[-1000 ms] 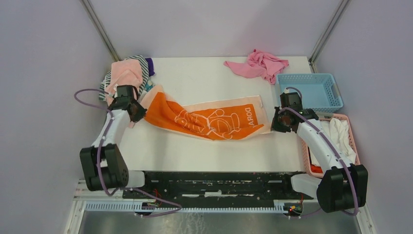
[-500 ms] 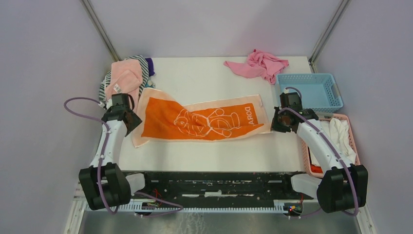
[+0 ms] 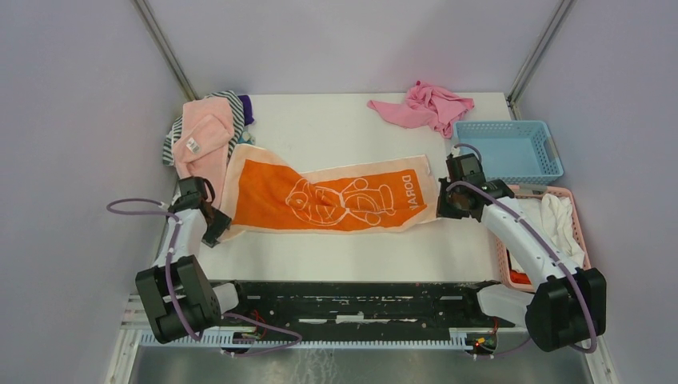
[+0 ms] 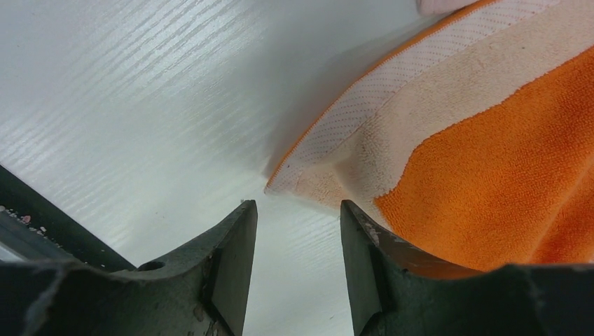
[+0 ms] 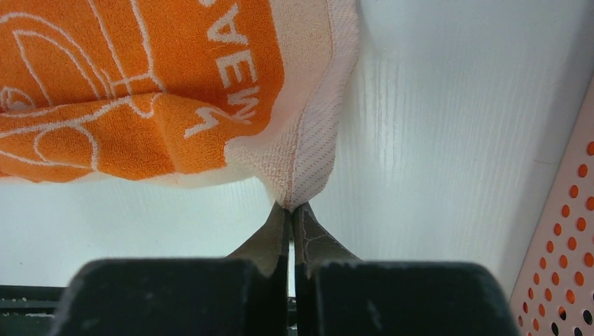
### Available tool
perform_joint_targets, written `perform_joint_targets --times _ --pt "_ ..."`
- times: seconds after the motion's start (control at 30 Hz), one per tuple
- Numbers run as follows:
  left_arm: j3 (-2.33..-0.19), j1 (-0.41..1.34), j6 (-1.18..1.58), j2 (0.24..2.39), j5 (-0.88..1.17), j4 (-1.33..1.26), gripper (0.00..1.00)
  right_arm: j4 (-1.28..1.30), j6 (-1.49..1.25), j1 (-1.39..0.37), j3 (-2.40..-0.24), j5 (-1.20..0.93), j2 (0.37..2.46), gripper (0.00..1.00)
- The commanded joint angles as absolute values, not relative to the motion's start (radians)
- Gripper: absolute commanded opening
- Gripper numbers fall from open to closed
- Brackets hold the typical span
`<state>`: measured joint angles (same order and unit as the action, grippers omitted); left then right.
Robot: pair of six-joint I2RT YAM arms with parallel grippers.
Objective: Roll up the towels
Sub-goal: Flatten out the towel at the center of the board.
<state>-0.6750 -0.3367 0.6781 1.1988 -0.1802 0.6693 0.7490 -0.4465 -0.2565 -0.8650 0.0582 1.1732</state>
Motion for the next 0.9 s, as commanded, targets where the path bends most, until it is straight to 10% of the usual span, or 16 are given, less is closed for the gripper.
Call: perform_joint_targets --times 0.0,0.4,0.7,0.87 --pt "-0.646 -0.343 0.746 1.229 -0.185 0.595 0.53 0.737 -0.436 -0.298 -0.891 0.115 1.156 0.0" --pt "-0.613 -0.344 0.776 1.403 -0.258 0.468 0.4 0.746 -0.437 -0.34 -0.88 0.169 1.125 0.0" --pt "-0.654 -0.342 0.748 1.419 -0.278 0.454 0.03 0.762 -0.436 -0.341 -0.883 0.209 1.117 0.0" --pt "-0.794 -0.343 0.663 1.31 -0.325 0.58 0.03 0.795 -0.439 -0.332 -0.915 0.251 1.122 0.0"
